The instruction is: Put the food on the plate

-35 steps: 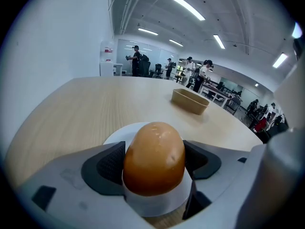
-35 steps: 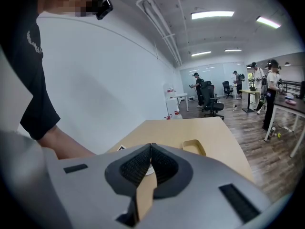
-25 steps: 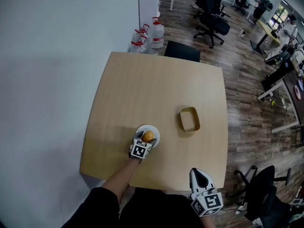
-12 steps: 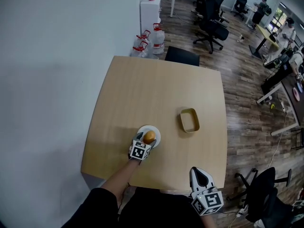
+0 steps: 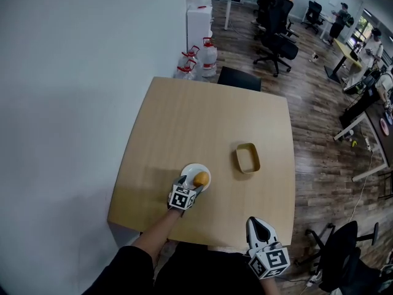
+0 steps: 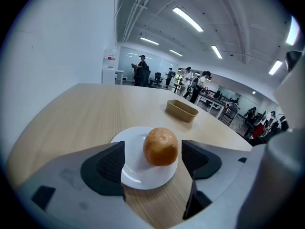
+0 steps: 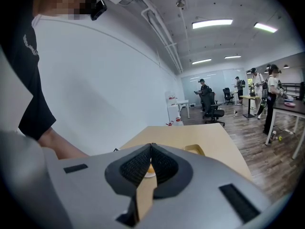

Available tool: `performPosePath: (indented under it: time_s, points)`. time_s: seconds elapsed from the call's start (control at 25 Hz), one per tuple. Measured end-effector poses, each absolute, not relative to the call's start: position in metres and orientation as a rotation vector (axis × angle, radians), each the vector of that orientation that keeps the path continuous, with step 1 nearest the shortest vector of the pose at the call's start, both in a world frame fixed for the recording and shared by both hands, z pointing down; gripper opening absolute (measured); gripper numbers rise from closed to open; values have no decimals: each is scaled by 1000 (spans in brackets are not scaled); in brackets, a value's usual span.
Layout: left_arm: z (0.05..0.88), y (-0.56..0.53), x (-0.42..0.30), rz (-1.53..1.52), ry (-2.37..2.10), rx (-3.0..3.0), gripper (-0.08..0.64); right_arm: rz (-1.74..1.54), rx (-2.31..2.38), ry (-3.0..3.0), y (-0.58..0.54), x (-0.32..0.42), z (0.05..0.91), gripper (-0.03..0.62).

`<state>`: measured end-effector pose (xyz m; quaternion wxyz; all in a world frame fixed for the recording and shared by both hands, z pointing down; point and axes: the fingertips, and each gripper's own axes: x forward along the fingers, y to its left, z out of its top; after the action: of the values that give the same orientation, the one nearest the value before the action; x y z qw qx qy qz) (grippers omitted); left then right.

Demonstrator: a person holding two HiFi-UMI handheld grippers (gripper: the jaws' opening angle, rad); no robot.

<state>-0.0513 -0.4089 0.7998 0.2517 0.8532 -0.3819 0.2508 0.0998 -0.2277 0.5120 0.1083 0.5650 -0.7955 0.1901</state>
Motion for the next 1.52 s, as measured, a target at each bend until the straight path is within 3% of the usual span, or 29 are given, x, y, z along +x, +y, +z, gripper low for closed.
performPosePath:
  time_s: [0.52, 1.16, 1.52]
  points:
    - [763, -387, -55, 607, -1083, 2382, 347, 521, 1716, -2353, -215, 114, 500, 60]
    - [565, -312, -56, 107, -1279, 2452, 346, 495, 1684, -2426, -225, 111, 503, 60]
    - [512, -224, -23, 10, -1212, 2553, 345, 459, 1652, -2472, -181, 107, 493, 60]
